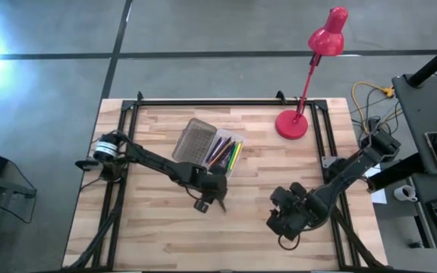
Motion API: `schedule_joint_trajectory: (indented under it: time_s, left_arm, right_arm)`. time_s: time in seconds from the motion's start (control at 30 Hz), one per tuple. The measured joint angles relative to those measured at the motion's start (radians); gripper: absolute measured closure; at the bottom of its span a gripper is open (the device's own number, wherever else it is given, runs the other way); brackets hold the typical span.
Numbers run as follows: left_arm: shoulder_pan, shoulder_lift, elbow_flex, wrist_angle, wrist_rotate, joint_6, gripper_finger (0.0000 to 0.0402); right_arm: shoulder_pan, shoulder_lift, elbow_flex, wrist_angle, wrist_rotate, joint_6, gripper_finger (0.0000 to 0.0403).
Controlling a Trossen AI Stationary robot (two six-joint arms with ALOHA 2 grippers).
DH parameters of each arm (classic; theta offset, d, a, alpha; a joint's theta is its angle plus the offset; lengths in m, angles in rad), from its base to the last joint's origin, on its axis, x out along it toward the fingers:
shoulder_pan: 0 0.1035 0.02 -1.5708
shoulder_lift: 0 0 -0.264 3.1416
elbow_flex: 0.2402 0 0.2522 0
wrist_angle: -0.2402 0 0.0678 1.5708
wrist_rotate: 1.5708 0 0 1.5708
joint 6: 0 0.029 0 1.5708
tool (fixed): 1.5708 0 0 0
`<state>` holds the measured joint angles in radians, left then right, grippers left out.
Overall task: Pick & place school supplies into a supply box
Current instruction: Put the brown pen into the supply box
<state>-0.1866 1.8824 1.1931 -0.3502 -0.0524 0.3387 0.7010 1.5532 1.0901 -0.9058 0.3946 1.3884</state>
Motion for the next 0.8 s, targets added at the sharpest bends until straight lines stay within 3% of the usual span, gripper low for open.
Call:
schedule_joint_trajectory:
  time_s: [0.23,0.53,0.8]
  left_arm:
    - [0.002,0.012,-0.021,-0.005,0.076,0.059,0.0267]
    - [0.017,0.043,-0.012,0.002,0.098,0.060,0.0300]
    - [0.023,0.045,-0.011,-0.031,0.141,-0.024,0.0374]
  right_arm:
    - [0.000,0.000,0.000,0.000,0.001,-0.003,0.0197]
    - [-0.001,0.000,0.000,-0.003,0.001,0.000,0.0197]
    - [-0.002,0.000,0.000,-0.003,0.001,0.000,0.0197]
